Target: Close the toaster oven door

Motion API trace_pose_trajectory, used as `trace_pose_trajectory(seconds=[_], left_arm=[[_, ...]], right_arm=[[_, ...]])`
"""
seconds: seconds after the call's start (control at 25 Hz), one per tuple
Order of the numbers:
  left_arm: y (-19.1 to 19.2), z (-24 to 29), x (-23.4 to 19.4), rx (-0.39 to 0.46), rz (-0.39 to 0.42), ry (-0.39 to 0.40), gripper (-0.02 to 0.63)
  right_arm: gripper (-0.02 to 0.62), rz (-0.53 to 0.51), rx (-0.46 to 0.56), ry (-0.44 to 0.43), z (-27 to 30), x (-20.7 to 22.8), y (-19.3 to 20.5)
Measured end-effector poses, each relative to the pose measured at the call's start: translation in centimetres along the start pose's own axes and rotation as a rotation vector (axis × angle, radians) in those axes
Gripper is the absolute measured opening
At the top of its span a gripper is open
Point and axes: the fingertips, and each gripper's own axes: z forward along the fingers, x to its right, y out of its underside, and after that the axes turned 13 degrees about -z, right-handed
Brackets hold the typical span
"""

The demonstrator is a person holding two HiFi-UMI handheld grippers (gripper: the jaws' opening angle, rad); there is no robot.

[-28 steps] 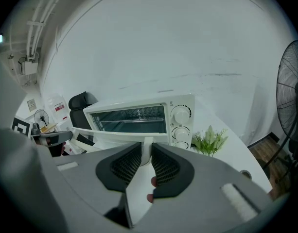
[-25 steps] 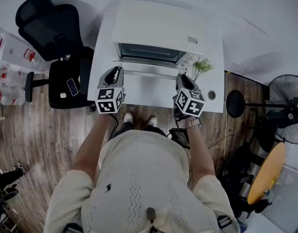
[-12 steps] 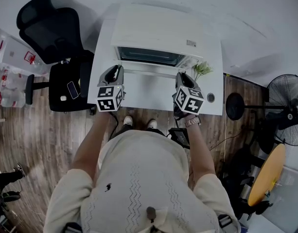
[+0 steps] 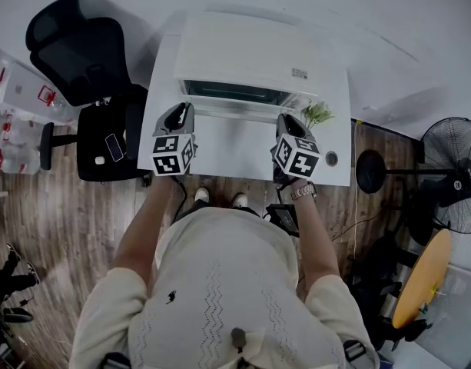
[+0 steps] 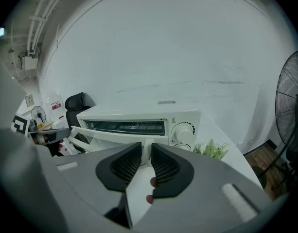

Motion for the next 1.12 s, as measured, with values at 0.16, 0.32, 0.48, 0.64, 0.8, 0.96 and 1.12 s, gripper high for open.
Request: trace_pose_trajectory(seconds=[0.16,0.32,0.48,0.64,0.8,0.96,1.12], left_arm=[[-0.3,0.2,-0.1,0.007,-0.005,0.001,0.064],[-0.6,0.5,-0.1,0.01,-0.006,0.003,0.064],[-0.9,0.7,-0.2,0.014,-0.006,0.002,0.064],[-1.2,1.1,-0.2,0.013,-0.004,0.005,0.064],[-1.4,1.3,-0.2,0.015,-0.01,0.008,0.064],[-1.5,1.5,-0.2,0.019,-0.01,0.011,0.064],[-1.8,1.7,-0.2,0.022,-0.01,0.015,0.064]], right_arm=[[0.078,0.0,0.001,0.005,0.2,0.1,-0.3],[0.078,0.0,0.003,0.008,0.4,0.2,-0.7],[0.078,-0.002,0.0,0.011,0.7,0.2,-1.0],[0.078,-0.002,-0.001,0.017,0.9,0.4,-1.4],[0.077,-0.002,-0.002,0.017,1.1,0.4,-1.5],[0.077,-0.005,0.001,0.018,1.2,0.5,-1.7],[0.077,-0.003,0.001,0.023,1.4,0.6,-2.0]])
